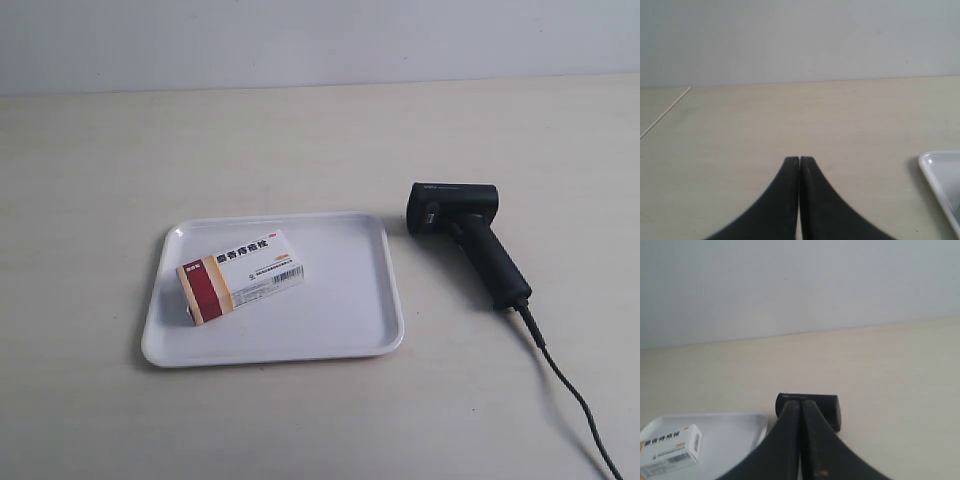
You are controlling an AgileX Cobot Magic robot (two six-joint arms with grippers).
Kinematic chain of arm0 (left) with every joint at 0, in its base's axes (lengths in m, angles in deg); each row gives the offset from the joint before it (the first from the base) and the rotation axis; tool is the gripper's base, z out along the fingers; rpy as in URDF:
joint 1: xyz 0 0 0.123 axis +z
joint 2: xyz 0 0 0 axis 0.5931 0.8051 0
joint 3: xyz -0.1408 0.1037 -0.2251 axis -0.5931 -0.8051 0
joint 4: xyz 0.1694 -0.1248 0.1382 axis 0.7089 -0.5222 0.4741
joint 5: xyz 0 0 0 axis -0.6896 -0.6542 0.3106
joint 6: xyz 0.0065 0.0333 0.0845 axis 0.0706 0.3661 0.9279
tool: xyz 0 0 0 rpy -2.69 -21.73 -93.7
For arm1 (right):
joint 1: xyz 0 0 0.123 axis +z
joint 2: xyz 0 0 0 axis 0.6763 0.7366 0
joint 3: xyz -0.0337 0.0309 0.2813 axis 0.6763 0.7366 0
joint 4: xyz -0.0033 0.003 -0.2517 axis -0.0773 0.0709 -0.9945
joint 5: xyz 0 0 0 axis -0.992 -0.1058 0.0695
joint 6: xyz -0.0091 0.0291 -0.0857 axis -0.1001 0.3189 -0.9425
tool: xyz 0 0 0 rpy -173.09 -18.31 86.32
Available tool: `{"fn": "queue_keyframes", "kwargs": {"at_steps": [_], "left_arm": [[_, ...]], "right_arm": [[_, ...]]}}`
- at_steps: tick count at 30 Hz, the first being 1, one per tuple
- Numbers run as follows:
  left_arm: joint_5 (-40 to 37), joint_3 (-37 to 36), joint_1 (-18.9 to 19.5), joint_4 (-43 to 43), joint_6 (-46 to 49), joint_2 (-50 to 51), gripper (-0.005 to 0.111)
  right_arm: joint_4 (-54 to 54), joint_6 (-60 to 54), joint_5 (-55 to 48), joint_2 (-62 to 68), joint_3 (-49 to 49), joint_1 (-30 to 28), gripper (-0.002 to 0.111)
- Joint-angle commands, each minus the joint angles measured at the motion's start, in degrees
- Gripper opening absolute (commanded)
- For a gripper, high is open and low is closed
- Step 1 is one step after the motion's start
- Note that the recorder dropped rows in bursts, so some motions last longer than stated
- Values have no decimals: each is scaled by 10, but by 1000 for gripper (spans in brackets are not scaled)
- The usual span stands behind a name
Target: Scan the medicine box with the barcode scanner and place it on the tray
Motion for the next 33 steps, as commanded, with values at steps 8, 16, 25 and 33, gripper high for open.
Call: {"fn": "queue_keyframes", "kwargs": {"at_steps": [8, 16, 25, 33], "left_arm": [[0, 0, 2, -2, 2, -4, 3], [0, 0, 2, -2, 2, -4, 3], [0, 0, 2, -2, 2, -4, 3], [0, 0, 2, -2, 2, -4, 3]], "right_arm": [[-36, 16, 59, -20, 62, 2, 0], [-36, 16, 59, -20, 62, 2, 0], [-35, 33, 66, -62, 62, -83, 0], [-35, 36, -41, -196, 62, -195, 0]]}}
